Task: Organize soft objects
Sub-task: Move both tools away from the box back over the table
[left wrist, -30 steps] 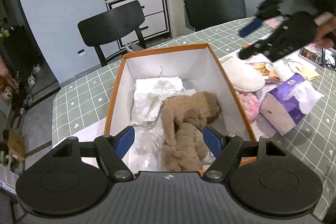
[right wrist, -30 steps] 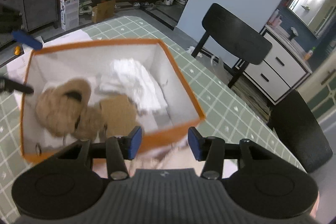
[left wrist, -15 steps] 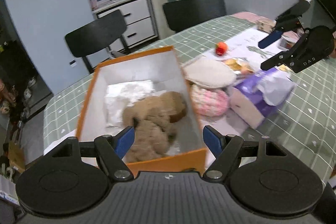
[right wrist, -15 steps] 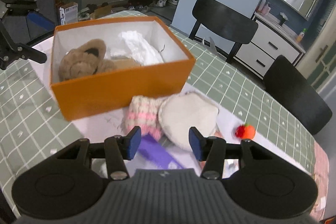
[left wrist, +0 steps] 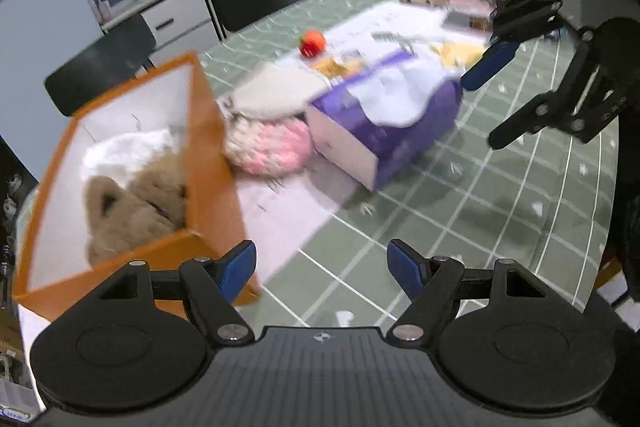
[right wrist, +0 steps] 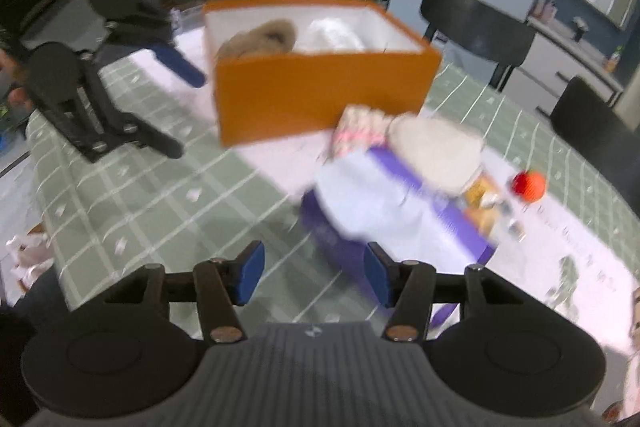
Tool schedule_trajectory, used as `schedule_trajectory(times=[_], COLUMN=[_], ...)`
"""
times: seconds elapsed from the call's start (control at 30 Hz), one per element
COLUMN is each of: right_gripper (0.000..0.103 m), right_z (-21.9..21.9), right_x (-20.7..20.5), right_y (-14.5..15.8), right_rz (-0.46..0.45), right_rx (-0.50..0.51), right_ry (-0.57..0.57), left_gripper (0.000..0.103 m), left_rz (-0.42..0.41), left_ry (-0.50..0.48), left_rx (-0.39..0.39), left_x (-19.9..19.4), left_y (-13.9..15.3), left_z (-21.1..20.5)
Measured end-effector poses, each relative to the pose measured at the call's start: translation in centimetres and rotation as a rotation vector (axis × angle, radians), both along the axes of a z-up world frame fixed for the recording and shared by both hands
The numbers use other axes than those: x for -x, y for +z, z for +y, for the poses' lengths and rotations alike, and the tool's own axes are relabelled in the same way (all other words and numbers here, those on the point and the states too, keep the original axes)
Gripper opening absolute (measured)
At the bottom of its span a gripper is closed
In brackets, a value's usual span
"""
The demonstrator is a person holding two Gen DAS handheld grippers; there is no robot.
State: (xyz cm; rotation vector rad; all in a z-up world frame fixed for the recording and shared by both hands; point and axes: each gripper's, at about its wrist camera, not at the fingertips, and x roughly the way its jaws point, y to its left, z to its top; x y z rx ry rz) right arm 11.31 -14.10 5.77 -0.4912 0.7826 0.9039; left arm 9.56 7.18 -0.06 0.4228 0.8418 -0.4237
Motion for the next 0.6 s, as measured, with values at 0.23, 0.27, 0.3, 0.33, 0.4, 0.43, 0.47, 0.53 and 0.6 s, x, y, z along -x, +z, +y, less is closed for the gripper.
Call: schedule_trajectory(times=[0.23,0.27,0.3,0.33,0.4,0.43,0.47,0.53,0.6], right_gripper=[0.059,0.059,0.059,0.059,0.06,0.06,0.06,0.063,0.07], right_z=[-3.6,-4.1,-4.7,-5.4,-6.3,-6.8,-7.3,-8.5,-10.2], right_x=[-0.8,-1.2,-1.3,-1.6,-2.2,-2.4,-2.8,-3.8,-4.8], right_y=[-3.2,-3.5,-3.8,-4.0,-4.4,-4.6,-4.8,-5.1,-5.3], right_rz=[0.062,0.067,0.07,0.074,0.077,0.076,0.073,0.07,0.064], right_rx=[0.007,0.006,0.004,0.001,0.004,0.011,0.019,0.04,0.06], right_ry=[-0.074,-0.092,-0.109,-0.127,-0.158,-0.177,-0.198,-0.254,-0.323], left_gripper=[0.088,0.088,0.088,0.088,0.088,0.088,0.088,0.088,0.088], left_rz=[0.067,0.071,0.069,0.065,0.065,0.066,0.07,0.082,0.086], left_ry=[0.01,0.01,0.01,0.009,0.009,0.01,0.013,0.019,0.02], left_rx=[-0.006,-0.019,-0.04,-0.061,-0.09,-0.093,-0.092,-0.085,-0.082], left_x=[-1.2,-1.4,-1.6,-1.8,-2.1,-2.3,-2.5,-2.9,-3.0], left_y=[-2.5,-2.7,-2.8,-2.9,-3.0,-3.1,-3.3,-3.7,-4.0], left_z=[-1.3,-1.5,-1.8,-1.9,-2.2,-2.2,-2.2,-2.1,-2.1])
